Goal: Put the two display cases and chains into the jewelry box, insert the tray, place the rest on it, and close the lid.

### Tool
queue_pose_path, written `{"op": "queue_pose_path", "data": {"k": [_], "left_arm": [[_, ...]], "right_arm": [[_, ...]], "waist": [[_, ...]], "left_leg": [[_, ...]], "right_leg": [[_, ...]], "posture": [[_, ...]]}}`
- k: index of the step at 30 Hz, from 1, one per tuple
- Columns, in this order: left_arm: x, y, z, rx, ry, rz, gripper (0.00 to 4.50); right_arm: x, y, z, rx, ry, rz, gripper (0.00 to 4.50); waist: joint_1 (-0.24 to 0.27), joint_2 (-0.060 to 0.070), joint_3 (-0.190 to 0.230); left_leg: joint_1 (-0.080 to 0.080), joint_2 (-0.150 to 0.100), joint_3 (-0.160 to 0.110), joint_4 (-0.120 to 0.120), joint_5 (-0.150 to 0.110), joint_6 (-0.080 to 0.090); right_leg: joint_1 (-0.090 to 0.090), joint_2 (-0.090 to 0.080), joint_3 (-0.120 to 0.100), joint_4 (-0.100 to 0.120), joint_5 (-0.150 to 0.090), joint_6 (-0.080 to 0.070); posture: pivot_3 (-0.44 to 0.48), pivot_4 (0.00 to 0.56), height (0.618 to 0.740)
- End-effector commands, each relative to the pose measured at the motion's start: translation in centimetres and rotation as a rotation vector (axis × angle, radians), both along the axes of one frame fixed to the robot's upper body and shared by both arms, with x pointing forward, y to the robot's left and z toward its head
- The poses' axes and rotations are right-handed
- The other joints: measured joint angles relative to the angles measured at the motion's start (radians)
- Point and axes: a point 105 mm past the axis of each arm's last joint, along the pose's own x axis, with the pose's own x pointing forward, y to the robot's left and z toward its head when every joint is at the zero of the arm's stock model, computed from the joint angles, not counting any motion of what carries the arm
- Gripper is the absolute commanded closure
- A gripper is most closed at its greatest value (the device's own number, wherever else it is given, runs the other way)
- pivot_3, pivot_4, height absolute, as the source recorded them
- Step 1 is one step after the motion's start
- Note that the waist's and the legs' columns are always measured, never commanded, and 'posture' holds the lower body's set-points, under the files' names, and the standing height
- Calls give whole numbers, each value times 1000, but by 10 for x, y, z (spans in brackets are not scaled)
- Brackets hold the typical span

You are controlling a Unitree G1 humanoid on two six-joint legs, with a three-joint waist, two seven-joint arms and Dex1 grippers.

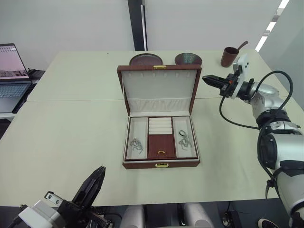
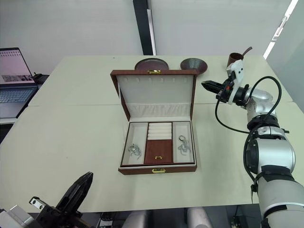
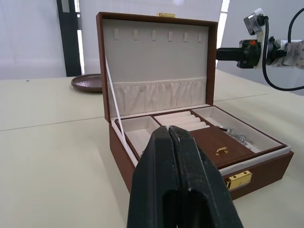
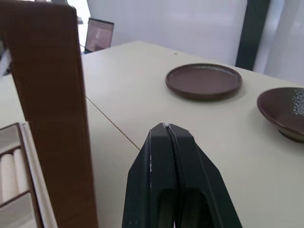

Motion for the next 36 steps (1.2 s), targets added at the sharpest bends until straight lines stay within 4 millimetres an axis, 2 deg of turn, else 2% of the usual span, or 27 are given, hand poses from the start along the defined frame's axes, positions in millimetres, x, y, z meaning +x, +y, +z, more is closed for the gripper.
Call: {"op": "queue_pose_path", "data": {"k": [1, 3, 6, 13, 19, 21, 23, 26, 32, 36], "left_arm": [[2, 2, 4, -25, -18, 10, 4500], [3, 3, 4, -27, -18, 11, 4500], [4, 5, 4, -32, -19, 19, 4500], [5, 6, 3, -33, -20, 24, 4500], [6, 7, 3, -34, -22, 27, 4500], [7, 8, 3, -32, -23, 30, 4500], [8, 8, 3, -33, -24, 29, 4500], [10, 9, 2, -32, -26, 23, 4500], [13, 9, 2, -30, -29, 20, 4500], [13, 9, 2, -30, -30, 27, 4500]], "right_arm": [[-10, 6, 28, 45, -50, 107, 4485], [-18, 9, 26, 39, -14, 179, 4485], [-33, 10, 12, -27, 61, 286, 4485], [-58, 7, -8, -129, 141, 392, 4485], [-49, 2, -10, -134, 120, 311, 4485], [-42, -5, -9, -142, 109, 254, 4485], [-25, -8, -4, -134, 40, 130, 4485], [-13, 2, 6, -97, -37, 79, 4485], [-3, 30, 24, -39, -106, 98, 4485], [-2, 40, 29, -26, -119, 117, 4485]], "waist": [[0, 0, 0], [0, 0, 0], [4, 0, 0], [3, 1, 0], [-3, 1, 1], [-3, 1, 1], [-3, 1, 1], [-7, 1, 1], [-9, 1, 1], [-3, 1, 1]], "left_leg": [[0, 0, 0, 0, 0, 0], [0, 0, 0, 0, 0, 0], [0, 1, -1, 0, 0, 0], [0, 0, -1, 0, 0, 0], [1, 0, -1, 0, 0, 0], [0, 0, -1, 0, 0, 0], [0, 0, -1, 0, 0, 0], [1, 0, 0, 0, 0, 0], [0, 2, 0, 0, 0, 0], [0, 1, -1, 0, 0, 0]], "right_leg": [[0, 0, 0, 0, 0, 0], [0, 0, 0, 0, 0, 0], [0, 0, -1, 0, 0, 0], [0, 0, -1, 0, 0, 0], [0, 2, -1, 1, 0, 0], [0, 2, -1, 1, 0, 0], [0, 2, -1, 1, 0, 0], [0, 2, 0, 1, 0, 0], [-1, 4, 0, 1, 1, -1], [-1, 3, 0, 1, 1, -1]], "posture": [[0, 150, 740], [0, 150, 740], [0, 150, 740], [0, 150, 740], [0, 150, 740], [0, 150, 740], [0, 150, 740], [0, 150, 740], [0, 150, 740], [0, 150, 740]]}}
